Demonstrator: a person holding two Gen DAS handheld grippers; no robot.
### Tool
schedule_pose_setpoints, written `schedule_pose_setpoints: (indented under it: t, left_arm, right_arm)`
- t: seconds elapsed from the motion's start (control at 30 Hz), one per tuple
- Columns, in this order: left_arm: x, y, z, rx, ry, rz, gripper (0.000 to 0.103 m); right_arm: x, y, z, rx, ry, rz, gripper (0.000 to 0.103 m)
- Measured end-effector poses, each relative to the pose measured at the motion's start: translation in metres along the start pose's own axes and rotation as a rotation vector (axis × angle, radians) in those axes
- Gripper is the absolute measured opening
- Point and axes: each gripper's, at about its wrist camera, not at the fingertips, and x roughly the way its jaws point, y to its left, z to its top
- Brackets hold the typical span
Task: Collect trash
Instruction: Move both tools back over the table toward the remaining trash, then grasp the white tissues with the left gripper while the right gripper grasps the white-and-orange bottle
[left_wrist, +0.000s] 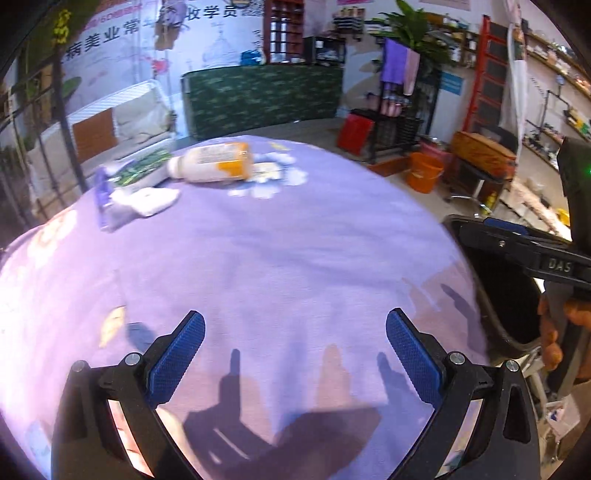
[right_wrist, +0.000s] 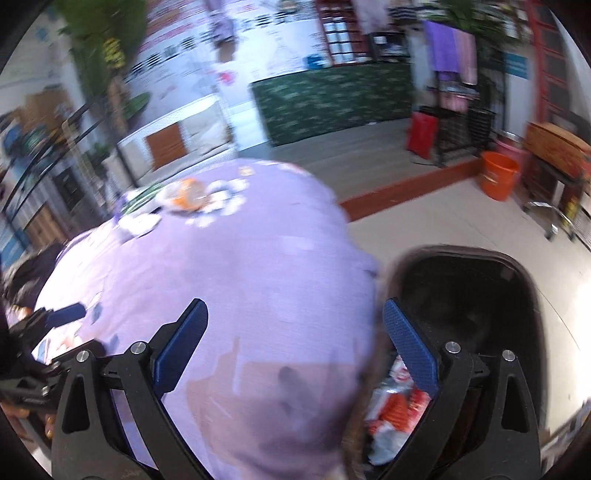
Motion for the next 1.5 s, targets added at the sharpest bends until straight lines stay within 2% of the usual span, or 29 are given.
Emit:
schedule_pose_setpoints:
  t: [0.2, 0.33, 0.63, 0.77, 0.9, 0.93, 1.0, 1.07, 1.13, 1.2, 1.33, 1.4, 1.5]
  left_arm:
    - [0.002, 0.063, 0.008, -0.068, 0.027, 0.096, 0.097]
    - [0.012, 0.098, 0.027, -0.123, 0.031, 0.115, 0.097]
    - [0.068, 0.154, 0.068, -0.267, 0.06, 0.129, 0.095]
    - [0.09, 0.171, 0.086, -0.307, 0.061, 0.139, 0.095]
    - [0.122, 0.188, 0.105, -0.353, 0.088, 0.15, 0.095]
    - [0.128, 0.191, 0.107, -0.363, 0.095, 0.153, 0.094]
    - [0.144, 0.196, 0.112, -0.381, 0.114, 0.16, 0.091]
    - [0.154, 0.199, 0.116, -0.386, 0.121, 0.169, 0.091]
    - [0.161, 0.2, 0.119, -0.399, 0.124, 0.164, 0.086]
    - [0.17, 0.202, 0.121, -0.434, 0.148, 0.133, 0.067]
    - [0.175, 0.198, 0.122, -0.452, 0.154, 0.16, 0.048]
    - [0.171, 0.193, 0.12, -0.437, 0.149, 0.148, 0.027]
    - [0.159, 0.182, 0.116, -0.4, 0.145, 0.14, 0.023]
  right_arm:
    - [0.049, 0.06, 0.02, -0.121, 0.101, 0.123, 0.094]
    - [0.086, 0.105, 0.044, -0.234, 0.134, 0.163, 0.094]
    - [0.183, 0.186, 0.103, -0.498, 0.157, 0.114, 0.094]
    - [0.226, 0.214, 0.132, -0.607, 0.151, 0.052, 0.094]
    - [0.271, 0.235, 0.151, -0.744, 0.18, -0.002, 0.094]
    - [0.281, 0.238, 0.153, -0.768, 0.191, -0.008, 0.092]
    - [0.303, 0.239, 0.159, -0.789, 0.23, -0.021, 0.08]
    - [0.32, 0.234, 0.164, -0.773, 0.273, -0.008, 0.077]
    - [0.33, 0.23, 0.166, -0.771, 0.299, 0.014, 0.074]
    - [0.336, 0.228, 0.161, -0.79, 0.318, 0.022, 0.066]
    - [0.331, 0.219, 0.161, -0.765, 0.296, 0.052, 0.065]
    - [0.329, 0.216, 0.16, -0.734, 0.292, 0.058, 0.065]
    - [0.322, 0.211, 0.155, -0.686, 0.286, 0.079, 0.064]
